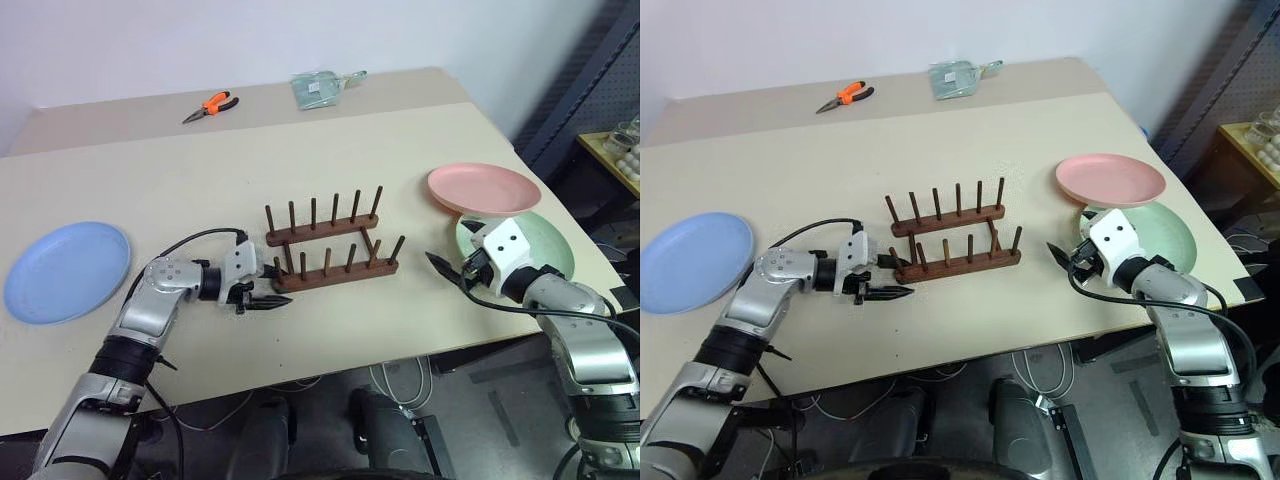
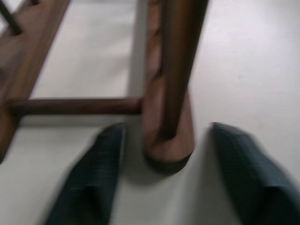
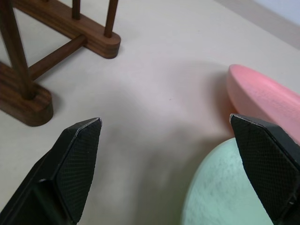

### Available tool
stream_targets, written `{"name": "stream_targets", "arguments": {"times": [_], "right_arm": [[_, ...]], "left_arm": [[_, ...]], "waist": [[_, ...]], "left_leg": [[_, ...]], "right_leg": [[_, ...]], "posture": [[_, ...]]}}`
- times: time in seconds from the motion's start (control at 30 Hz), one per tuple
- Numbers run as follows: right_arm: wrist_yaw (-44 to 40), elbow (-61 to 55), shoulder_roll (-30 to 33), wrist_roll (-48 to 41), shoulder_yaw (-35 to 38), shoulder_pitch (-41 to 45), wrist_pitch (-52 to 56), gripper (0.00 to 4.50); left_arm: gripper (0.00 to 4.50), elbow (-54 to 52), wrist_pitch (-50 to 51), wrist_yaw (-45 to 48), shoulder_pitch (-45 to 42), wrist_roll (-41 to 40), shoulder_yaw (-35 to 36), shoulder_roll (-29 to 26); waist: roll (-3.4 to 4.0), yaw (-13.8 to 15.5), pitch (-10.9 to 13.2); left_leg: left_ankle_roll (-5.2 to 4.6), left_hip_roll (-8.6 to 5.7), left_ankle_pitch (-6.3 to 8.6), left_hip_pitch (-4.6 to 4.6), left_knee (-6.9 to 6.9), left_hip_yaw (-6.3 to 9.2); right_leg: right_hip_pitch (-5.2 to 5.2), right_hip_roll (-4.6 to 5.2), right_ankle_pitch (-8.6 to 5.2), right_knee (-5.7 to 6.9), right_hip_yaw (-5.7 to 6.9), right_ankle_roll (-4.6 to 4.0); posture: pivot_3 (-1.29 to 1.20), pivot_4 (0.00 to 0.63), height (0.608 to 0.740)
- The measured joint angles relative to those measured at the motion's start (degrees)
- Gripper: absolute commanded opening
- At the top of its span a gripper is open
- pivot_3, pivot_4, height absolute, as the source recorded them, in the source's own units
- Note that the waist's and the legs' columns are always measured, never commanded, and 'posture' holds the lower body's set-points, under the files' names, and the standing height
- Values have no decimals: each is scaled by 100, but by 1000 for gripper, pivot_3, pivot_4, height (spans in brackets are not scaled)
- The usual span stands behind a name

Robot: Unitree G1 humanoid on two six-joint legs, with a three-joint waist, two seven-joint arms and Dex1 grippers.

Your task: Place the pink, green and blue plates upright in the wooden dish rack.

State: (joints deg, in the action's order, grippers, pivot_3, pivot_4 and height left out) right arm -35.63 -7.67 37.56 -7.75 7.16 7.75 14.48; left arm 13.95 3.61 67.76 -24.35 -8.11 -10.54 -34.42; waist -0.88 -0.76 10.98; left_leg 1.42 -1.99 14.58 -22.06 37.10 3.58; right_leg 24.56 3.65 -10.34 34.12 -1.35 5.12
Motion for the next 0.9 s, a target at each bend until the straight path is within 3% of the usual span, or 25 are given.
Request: {"name": "stream_targets", "arguments": {"times": [0.03, 0.13, 0.17, 0.27, 0.37, 0.4, 0.67, 0.9], "right_arm": [[-69, 1, 34, -10, 0, 2, -6, 4500], [-425, -137, 318, -163, 60, -171, 50, 3717], [-593, -321, 436, -266, 84, -341, 128, 3223], [-907, -736, 558, -481, 88, -634, 357, 1671], [-1090, -1134, 596, -663, -9, -749, 637, 102], [-1123, -1245, 595, -687, -93, -754, 699, 12], [-600, -877, 66, 314, -1629, -183, 773, 12], [370, 267, -741, 1136, -1988, 810, 591, 12]], "left_arm": [[3621, -81, 65, -66, 55, 0, 35, -76], [3651, -586, 463, -170, 564, -142, 299, -526], [3035, -868, 638, -169, 871, -250, 467, -762], [1792, -1607, 1123, -125, 1633, -526, 798, -1243], [297, -2278, 1616, -184, 2071, -782, 857, -1231], [70, -2446, 1756, -250, 2128, -841, 809, -1113], [70, -2819, 2044, -1752, 1856, -406, -24, 509], [70, -2162, 1785, -3107, 1397, 172, -199, 1280]], "waist": [[0, -12, 0], [1, -60, 0], [1, -74, 0], [6, -129, -3], [19, -131, -10], [21, -125, -11], [23, 133, -15], [12, 123, -32]], "left_leg": [[0, 0, 0, 0, -1, -1], [-11, 22, 7, 8, -9, -3], [-22, 39, 13, 13, -10, -9], [-38, 58, 23, 31, -13, -13], [-39, 60, 25, 38, -13, -14], [-39, 59, 25, 40, -12, -15], [-39, 42, 25, 24, 10, -32], [-38, 44, 25, 54, 10, -29]], "right_leg": [[0, 0, 0, 0, 0, 0], [2, -7, 0, 2, -2, 0], [2, -14, -1, 2, -2, 0], [-3, -30, -22, 7, -3, -6], [-10, -28, -26, 3, -3, -6], [-12, -24, -26, 3, -3, -5], [-20, -5, -25, -4, 3, -4], [-48, -10, -23, 2, 6, -6]], "posture": [[0, 150, 739], [0, 150, 739], [0, 150, 739], [0, 150, 739], [0, 150, 739], [0, 150, 739], [0, 150, 739], [0, 150, 739]]}}
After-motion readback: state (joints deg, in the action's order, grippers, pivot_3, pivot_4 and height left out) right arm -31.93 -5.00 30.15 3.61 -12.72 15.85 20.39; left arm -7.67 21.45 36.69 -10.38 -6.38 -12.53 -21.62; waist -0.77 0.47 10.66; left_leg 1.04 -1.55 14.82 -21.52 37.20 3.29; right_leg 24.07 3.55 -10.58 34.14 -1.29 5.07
